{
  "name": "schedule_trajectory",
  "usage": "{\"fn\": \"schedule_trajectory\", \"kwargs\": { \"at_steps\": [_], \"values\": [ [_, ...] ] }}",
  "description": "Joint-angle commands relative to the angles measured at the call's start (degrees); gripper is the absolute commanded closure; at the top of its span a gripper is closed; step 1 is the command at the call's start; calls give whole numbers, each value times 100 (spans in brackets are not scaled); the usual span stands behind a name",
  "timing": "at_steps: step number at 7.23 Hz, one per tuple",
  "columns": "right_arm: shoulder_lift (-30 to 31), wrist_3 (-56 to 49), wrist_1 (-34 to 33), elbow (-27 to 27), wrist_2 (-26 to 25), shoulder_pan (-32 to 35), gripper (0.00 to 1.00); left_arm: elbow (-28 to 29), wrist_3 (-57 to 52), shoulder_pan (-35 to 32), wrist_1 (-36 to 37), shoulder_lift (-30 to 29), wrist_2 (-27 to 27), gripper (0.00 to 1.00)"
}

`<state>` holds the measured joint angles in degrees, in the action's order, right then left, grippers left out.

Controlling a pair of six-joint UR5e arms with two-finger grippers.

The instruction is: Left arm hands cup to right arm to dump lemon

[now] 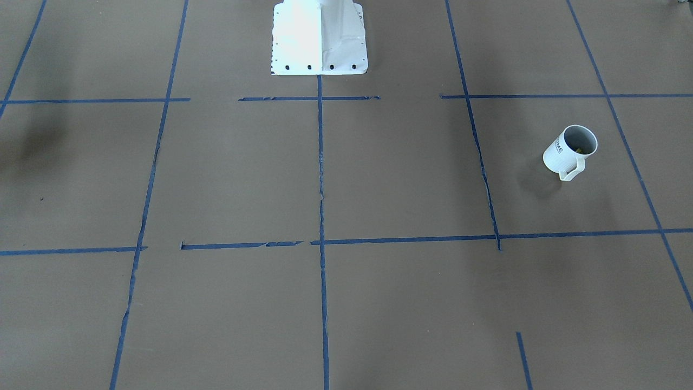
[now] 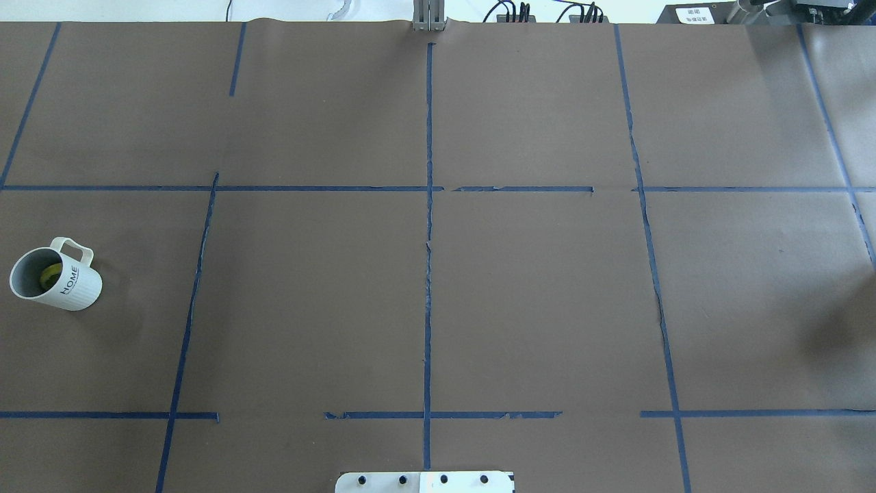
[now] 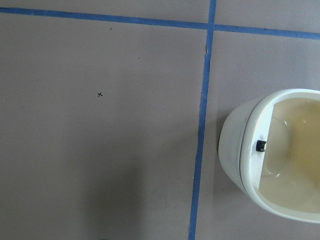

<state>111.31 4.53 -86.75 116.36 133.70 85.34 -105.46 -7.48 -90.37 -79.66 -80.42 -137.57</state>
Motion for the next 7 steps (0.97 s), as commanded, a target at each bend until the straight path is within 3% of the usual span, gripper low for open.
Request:
{"fn": "schedule_trajectory", "kwargs": {
  "at_steps": [1, 7],
  "values": [
    [-4, 4, 0, 0, -2, 0, 0, -97, -43, 19, -93, 26, -15, 0],
    [-22, 4, 0, -17, 226, -8, 0, -88, -105, 63, -155, 79, -68, 0]
  ]
}}
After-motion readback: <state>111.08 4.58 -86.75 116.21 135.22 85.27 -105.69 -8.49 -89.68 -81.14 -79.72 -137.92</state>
